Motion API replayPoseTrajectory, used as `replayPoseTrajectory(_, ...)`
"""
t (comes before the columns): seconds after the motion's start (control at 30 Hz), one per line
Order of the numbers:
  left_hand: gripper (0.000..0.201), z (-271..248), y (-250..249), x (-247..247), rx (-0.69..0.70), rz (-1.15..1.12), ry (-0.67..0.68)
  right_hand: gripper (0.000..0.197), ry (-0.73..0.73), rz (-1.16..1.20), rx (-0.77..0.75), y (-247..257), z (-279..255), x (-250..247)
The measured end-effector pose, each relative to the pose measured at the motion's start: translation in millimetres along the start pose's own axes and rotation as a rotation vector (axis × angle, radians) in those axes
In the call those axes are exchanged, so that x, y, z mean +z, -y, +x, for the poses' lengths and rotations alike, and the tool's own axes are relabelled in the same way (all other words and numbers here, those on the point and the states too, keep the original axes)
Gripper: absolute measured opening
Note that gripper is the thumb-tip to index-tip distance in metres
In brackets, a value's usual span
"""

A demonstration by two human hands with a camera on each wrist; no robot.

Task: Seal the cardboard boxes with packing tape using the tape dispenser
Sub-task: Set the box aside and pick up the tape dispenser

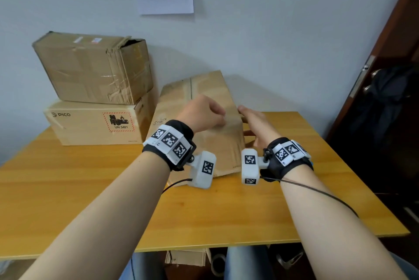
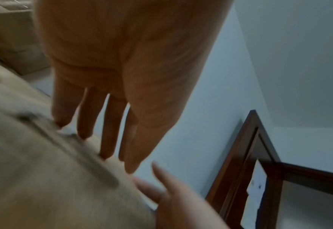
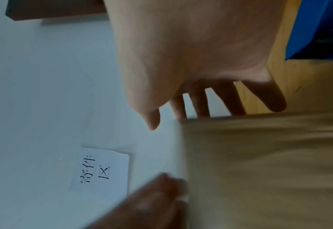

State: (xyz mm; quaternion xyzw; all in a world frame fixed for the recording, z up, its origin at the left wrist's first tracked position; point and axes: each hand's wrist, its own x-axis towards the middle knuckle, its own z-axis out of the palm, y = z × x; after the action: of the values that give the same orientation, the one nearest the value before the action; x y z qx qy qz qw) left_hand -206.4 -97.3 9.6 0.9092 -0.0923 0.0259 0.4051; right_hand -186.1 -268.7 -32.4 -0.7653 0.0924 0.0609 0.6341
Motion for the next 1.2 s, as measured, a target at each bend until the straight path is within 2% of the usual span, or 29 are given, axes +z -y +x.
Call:
replayPoseTrajectory(0.07, 0.017, -1.9, 8.4, 8.2, -0.058, 0.103, 0.104, 0.040, -0.022, -0.019, -0.020, -1.4, 2.7, -2.5)
replayPoseTrajectory(0.1, 0.015, -2.4, 12.6, 10.3, -0.068, 0.114, 0.108, 0.039, -0.042, -0.035, -0.032, -3.2, 3.9, -4.4)
replayPoseTrajectory(0.2, 0.024, -4.0, 20.9, 3.1, -0.148, 0.175, -0.058, 0.040, -0.069, -0.102, -0.028, -8.1, 6.3, -8.3)
replayPoseTrajectory(0.27, 0.034, -3.5, 33.2, -8.5, -0.312, 0.340, -0.161, 0.051, -0.033, -0.162, -0.003, -11.1, 4.8, -5.6)
replayPoseTrajectory(0.33, 0.045, -2.6, 46.1, -17.0, -0.475, 0.377, -0.105, 0.060, 0.011, -0.208, 0.033, -15.0, 4.2, -1.9)
replayPoseTrajectory(0.4, 0.054, 0.3, 57.8, -17.5, -0.525, 0.296, -0.052, 0.059, 0.017, -0.225, 0.078, -17.2, 6.6, 0.3)
replayPoseTrajectory(0.53, 0.059, 8.1, 67.9, -13.9, -0.476, 0.228, -0.061, 0.033, 0.003, -0.283, 0.081, -9.5, 8.5, -5.2)
replayPoseTrajectory(0.6, 0.059, 10.3, 69.1, -11.4, -0.437, 0.191, -0.057, 0.026, -0.011, -0.315, 0.084, -6.4, 4.8, -10.9)
replayPoseTrajectory(0.63, 0.061, 10.8, 68.3, -9.1, -0.423, 0.171, -0.054, 0.028, -0.020, -0.321, 0.093, -5.6, 2.2, -14.3)
replayPoseTrajectory(0.7, 0.071, 11.6, 66.5, -3.4, -0.398, 0.133, -0.050, 0.046, -0.038, -0.297, 0.101, -7.5, 0.8, -20.1)
replayPoseTrajectory(0.77, 0.076, 11.7, 61.0, 5.0, -0.367, 0.107, -0.040, 0.047, -0.078, -0.263, 0.082, -9.2, -5.3, -26.1)
replayPoseTrajectory(0.83, 0.070, 12.9, 55.2, 11.7, -0.329, 0.082, -0.031, 0.046, -0.109, -0.238, 0.063, -12.4, -3.6, -33.6)
replayPoseTrajectory(0.93, 0.052, 17.2, 48.6, 17.4, -0.317, 0.005, -0.046, 0.058, -0.161, -0.165, 0.043, -21.8, 4.2, -41.2)
replayPoseTrajectory(1.0, 0.043, 21.7, 43.0, 22.0, -0.319, 0.057, -0.071, 0.045, -0.198, -0.160, 0.032, -29.3, 10.0, -48.2)
replayPoseTrajectory(1.03, 0.041, 24.6, 38.7, 25.9, -0.313, 0.117, -0.084, 0.034, -0.234, -0.194, 0.012, -33.5, 12.5, -53.3)
replayPoseTrajectory(1.13, 0.036, 28.4, 21.9, 39.5, -0.230, 0.147, -0.069, 0.022, -0.368, -0.465, -0.006, -54.6, 24.9, -75.1)
replayPoseTrajectory(1.17, 0.030, 29.7, 18.6, 45.1, -0.196, 0.115, -0.039, 0.026, -0.402, -0.571, 0.047, -63.3, 30.9, -83.3)
replayPoseTrajectory(1.2, 0.026, 30.7, 16.1, 50.5, -0.173, 0.112, 0.004, 0.038, -0.411, -0.671, 0.106, -73.2, 36.6, -92.1)
